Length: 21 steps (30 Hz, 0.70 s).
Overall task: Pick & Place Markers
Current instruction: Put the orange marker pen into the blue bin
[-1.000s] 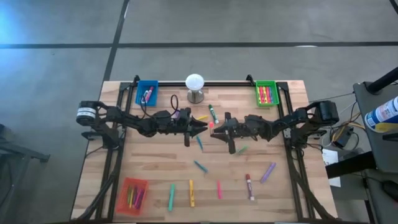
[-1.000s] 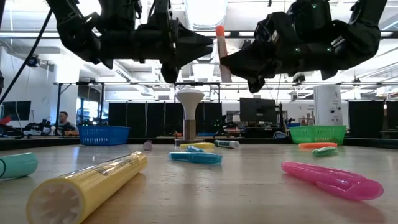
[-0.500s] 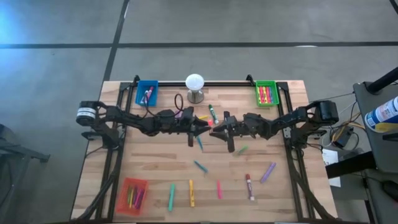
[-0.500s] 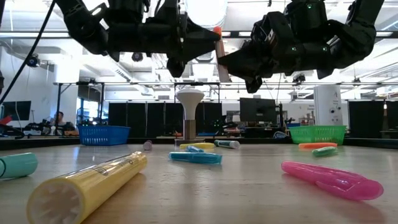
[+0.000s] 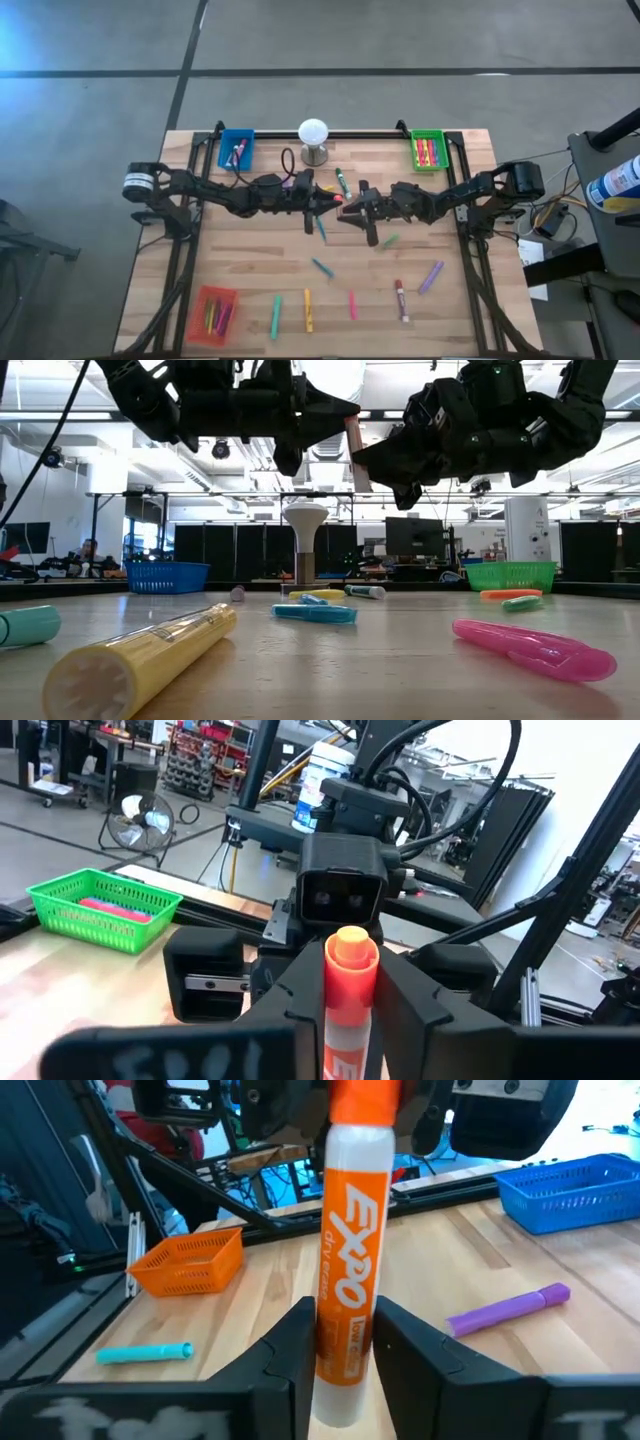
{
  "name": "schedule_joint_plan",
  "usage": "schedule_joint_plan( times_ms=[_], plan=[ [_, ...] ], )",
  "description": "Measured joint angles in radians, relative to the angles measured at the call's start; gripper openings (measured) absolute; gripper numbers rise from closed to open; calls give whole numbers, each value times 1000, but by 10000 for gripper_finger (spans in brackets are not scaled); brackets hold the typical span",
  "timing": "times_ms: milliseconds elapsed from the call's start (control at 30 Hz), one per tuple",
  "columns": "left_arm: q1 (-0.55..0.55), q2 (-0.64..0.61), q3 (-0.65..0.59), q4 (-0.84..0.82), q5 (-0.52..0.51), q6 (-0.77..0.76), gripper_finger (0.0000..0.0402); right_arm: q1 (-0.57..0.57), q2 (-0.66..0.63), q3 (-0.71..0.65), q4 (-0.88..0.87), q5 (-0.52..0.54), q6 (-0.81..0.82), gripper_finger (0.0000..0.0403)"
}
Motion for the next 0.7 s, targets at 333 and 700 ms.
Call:
schedule_joint_plan(
  times_ms=[333, 700],
  plan=[
    [26, -30, 22, -80, -43, -7, 52, 0, 0, 0, -44, 10, -2, 159],
    [115, -289, 144, -788, -270, -6, 52, -2, 0, -1, -89, 12, -16, 175]
  ],
)
